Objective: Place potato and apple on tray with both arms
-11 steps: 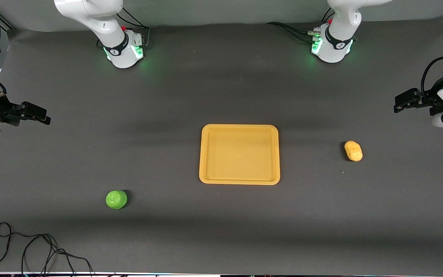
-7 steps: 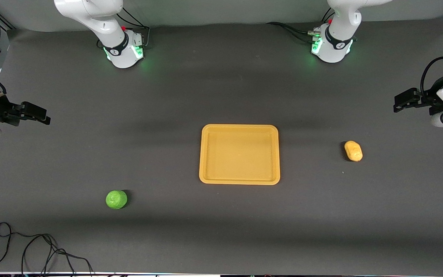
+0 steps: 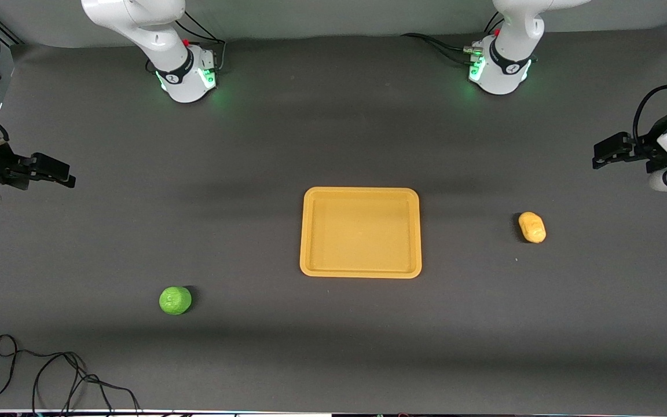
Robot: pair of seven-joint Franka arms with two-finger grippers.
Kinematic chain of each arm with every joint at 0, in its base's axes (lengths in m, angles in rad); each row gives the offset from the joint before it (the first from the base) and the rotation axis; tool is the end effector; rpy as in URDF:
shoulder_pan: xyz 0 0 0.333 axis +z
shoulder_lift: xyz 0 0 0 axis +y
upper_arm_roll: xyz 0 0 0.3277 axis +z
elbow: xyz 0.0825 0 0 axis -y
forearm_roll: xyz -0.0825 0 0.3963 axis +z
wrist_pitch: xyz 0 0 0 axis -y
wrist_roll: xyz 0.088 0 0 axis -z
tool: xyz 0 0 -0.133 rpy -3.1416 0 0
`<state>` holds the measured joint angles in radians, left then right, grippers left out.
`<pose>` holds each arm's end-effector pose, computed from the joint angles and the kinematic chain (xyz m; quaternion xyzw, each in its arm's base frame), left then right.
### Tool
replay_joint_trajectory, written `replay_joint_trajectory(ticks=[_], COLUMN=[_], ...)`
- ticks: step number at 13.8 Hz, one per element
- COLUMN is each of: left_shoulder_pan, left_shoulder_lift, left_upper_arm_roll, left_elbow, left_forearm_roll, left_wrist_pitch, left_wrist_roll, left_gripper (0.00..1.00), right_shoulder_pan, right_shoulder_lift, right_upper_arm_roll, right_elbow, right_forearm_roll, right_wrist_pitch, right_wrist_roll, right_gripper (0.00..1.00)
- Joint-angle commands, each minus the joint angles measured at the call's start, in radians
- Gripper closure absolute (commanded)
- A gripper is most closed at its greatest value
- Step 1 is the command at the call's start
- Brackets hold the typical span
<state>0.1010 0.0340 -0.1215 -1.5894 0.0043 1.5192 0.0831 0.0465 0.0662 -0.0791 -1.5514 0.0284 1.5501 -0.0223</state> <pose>0.5672 -0.0100 0.5780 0.9973 -0.0518 -0.0519 0.0015 0.5824 -0.0138 0.5799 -0.9994 0.0053 0.0333 0.0125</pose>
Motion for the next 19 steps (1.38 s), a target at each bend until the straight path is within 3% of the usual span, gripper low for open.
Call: replay_joint_trajectory(ticks=[1, 3, 6, 8, 11, 19], left_shoulder_pan=[-0.017, -0.017, -0.017, -0.014, -0.006, 0.008], left_shoulder_lift=[-0.011, -0.019, -0.058, -0.048, 0.053, 0.354], left_upper_arm_roll=[0.003, 0.003, 0.005, 0.005, 0.005, 0.008], left_elbow=[0.005, -0.012, -0.153, -0.214, -0.267, -0.279], left_forearm_roll=[0.006, 0.009, 0.014, 0.038, 0.051, 0.048], left_wrist_pitch=[-0.001, 0.044, 0.205, 0.228, 0.329, 0.495], left_wrist_roll=[-0.014, -0.013, -0.011, -0.009, -0.008, 0.006], left_gripper=[0.00, 0.00, 0.00, 0.00, 0.00, 0.00], right_shoulder_pan=[0.006, 0.006, 0.007, 0.007, 0.007, 0.024], right_shoulder_lift=[0.004, 0.003, -0.005, -0.006, -0.002, 0.009], right_upper_arm_roll=[-0.005, -0.007, -0.005, -0.005, -0.005, 0.001], right_elbow=[0.014, 0.008, -0.010, -0.015, -0.013, -0.013], right_forearm_roll=[0.013, 0.012, 0.010, 0.010, 0.010, 0.002], right_wrist_pitch=[-0.004, 0.001, 0.016, 0.019, 0.022, 0.033], right_wrist_roll=[-0.004, -0.004, -0.004, -0.004, -0.004, -0.005], right_gripper=[0.00, 0.00, 0.00, 0.00, 0.00, 0.00])
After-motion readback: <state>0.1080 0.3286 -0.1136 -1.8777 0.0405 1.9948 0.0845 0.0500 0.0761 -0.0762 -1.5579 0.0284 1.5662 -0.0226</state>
